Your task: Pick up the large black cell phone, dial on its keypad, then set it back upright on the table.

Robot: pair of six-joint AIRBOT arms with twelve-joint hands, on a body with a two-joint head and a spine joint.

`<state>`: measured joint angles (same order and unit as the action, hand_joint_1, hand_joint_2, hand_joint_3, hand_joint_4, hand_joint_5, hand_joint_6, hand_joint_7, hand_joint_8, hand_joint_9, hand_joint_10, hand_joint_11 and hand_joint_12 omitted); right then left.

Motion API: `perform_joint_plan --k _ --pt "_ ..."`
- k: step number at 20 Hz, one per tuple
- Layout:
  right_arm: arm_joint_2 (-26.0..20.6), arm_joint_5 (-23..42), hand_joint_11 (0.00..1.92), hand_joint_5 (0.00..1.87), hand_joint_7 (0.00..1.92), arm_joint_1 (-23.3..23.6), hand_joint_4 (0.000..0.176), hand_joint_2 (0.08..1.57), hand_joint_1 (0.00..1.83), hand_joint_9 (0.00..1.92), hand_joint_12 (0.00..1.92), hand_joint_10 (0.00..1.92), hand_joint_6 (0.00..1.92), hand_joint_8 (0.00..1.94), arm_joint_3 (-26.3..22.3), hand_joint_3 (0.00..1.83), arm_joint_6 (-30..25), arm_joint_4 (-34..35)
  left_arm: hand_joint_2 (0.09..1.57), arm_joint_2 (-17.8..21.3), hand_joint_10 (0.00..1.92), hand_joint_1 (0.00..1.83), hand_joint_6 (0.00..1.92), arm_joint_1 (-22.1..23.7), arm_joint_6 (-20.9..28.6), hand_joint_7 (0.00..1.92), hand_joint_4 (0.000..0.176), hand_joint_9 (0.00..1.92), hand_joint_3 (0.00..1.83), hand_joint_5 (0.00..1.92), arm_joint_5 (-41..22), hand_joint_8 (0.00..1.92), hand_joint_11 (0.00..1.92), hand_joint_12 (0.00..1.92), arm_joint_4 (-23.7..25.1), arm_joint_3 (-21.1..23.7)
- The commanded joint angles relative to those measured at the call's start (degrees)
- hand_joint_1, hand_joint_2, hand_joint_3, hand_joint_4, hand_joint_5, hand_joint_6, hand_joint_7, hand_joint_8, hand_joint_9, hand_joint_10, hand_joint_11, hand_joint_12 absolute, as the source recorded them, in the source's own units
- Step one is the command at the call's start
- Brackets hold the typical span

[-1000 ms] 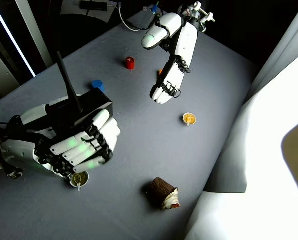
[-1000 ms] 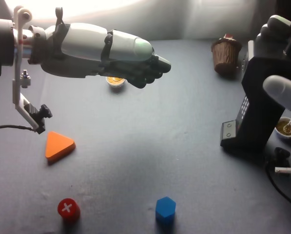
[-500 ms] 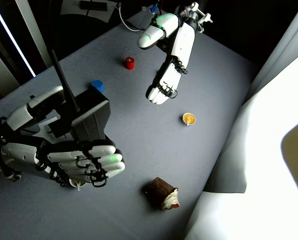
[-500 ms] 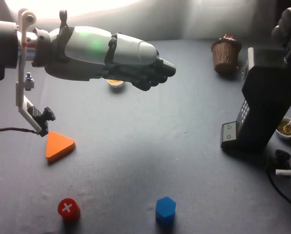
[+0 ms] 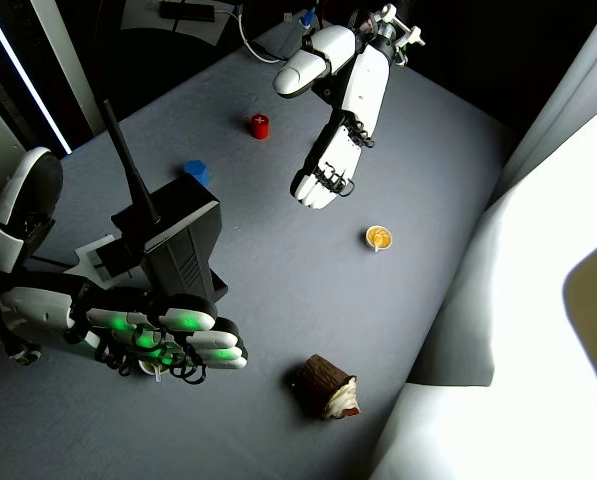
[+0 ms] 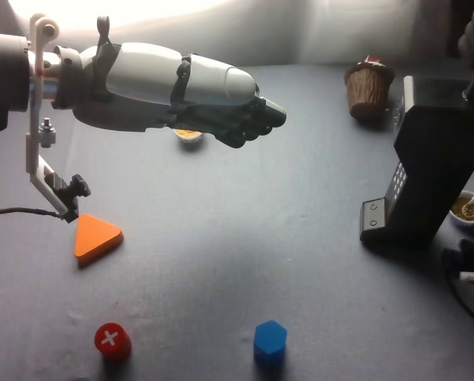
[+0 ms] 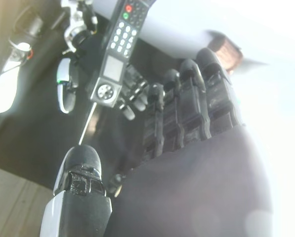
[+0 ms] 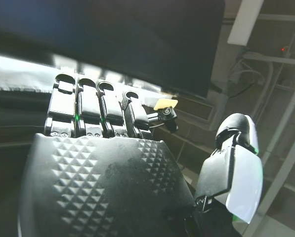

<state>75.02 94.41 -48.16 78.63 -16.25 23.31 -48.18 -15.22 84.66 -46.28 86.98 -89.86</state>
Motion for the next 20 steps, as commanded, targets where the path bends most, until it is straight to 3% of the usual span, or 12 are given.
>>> perform_joint_plan --k 1,7,11,14,20 --pt "-1.2 6.7 0.02 0.0 0.0 -0.3 0.102 0.83 0.14 0.0 0.02 0.0 0.0 0.0 -0.3 0.01 0.1 -0.1 1.2 0.4 0.0 0.0 0.0 1.6 0.3 0.21 0.028 0.18 0.0 0.25 -1.8 0.0 0.0 0.45 -4.4 0.0" --pt "-7.3 6.7 0.04 0.0 0.0 -1.4 0.092 0.86 0.16 0.0 0.04 0.0 0.0 0.0 -5.0 0.01 0.7 0.3 1.2 0.5 0.0 0.0 0.0 1.2 0.3 0.23 0.033 0.19 0.0 0.25 -1.8 0.0 0.0 0.49 -4.4 0.0" --pt "-14.7 6.7 0.02 0.0 0.0 -1.4 0.092 0.88 0.14 0.0 0.05 0.0 0.0 0.0 -12.4 0.02 0.7 -3.0 1.2 0.4 0.0 0.0 0.0 1.2 0.3 0.24 0.03 0.19 0.0 0.25 -1.8 0.0 0.0 0.46 -4.4 -0.1" --pt "-21.1 6.7 0.0 0.0 0.0 -0.8 0.094 0.89 0.15 0.0 0.05 0.0 0.0 0.0 -19.1 0.01 0.8 -5.2 1.19 0.4 0.0 0.0 0.0 1.1 0.3 0.23 0.039 0.18 0.0 0.25 -1.8 0.0 0.0 0.39 -4.4 -0.1" --pt "-34.5 6.7 0.0 0.0 0.0 -7.7 0.095 0.9 0.17 0.0 0.05 0.0 0.0 0.0 -25.1 0.01 1.9 -11.0 1.2 0.5 0.0 0.0 0.01 1.6 0.4 0.25 0.031 0.2 0.0 0.25 -1.8 0.0 0.0 0.45 -4.4 -0.7"
